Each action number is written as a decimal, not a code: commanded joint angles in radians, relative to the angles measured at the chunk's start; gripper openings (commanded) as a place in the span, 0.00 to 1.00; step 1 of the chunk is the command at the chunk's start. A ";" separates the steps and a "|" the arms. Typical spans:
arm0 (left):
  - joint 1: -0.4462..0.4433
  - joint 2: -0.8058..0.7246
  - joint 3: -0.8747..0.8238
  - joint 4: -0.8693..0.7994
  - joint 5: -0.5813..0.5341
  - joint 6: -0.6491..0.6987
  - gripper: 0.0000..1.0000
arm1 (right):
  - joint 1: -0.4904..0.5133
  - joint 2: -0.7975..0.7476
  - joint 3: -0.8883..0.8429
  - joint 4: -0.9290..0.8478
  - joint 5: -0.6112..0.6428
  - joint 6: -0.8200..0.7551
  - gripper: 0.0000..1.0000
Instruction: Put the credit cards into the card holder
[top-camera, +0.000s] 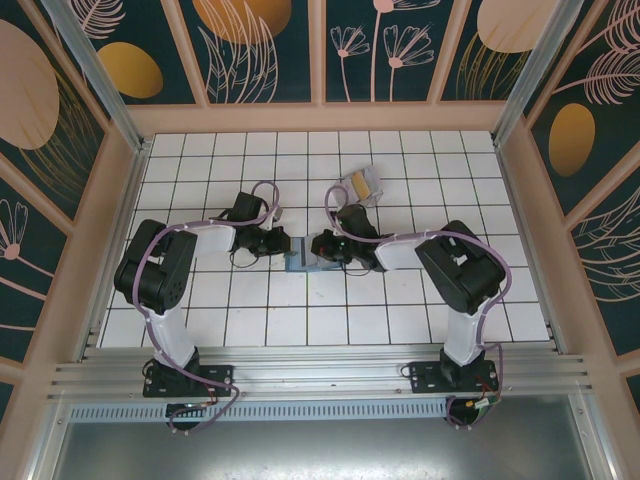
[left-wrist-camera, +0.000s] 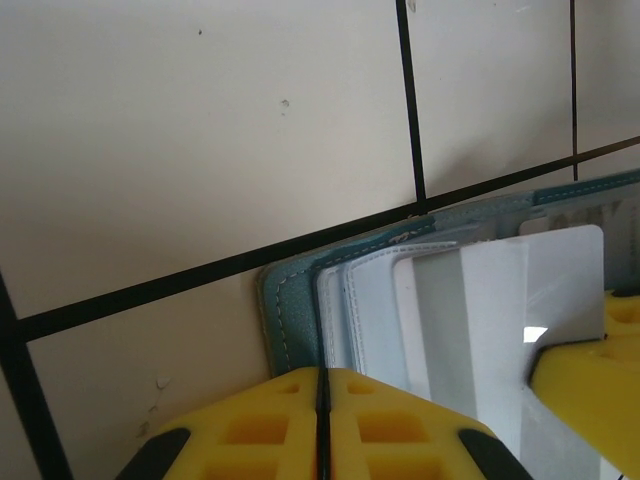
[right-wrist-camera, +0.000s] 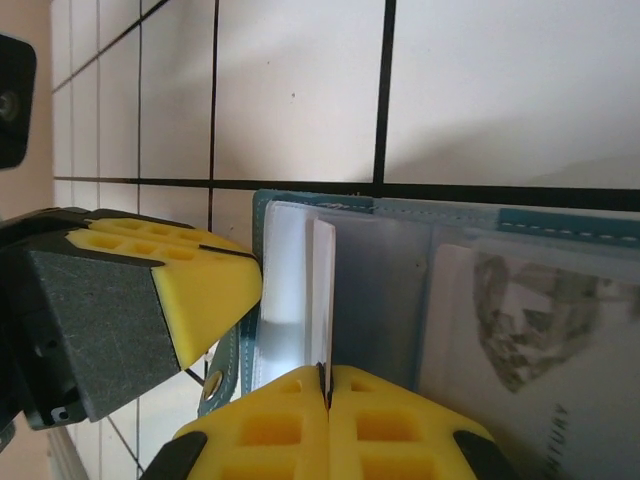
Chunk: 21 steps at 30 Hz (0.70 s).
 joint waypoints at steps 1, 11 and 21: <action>-0.004 0.019 -0.024 -0.008 0.018 -0.013 0.11 | 0.035 0.026 0.037 -0.130 0.082 -0.059 0.05; -0.004 0.020 -0.015 -0.016 0.014 -0.008 0.11 | 0.020 -0.087 0.079 -0.308 0.184 -0.142 0.34; -0.004 0.018 -0.015 -0.016 0.014 -0.012 0.11 | 0.012 -0.075 0.112 -0.337 0.172 -0.171 0.15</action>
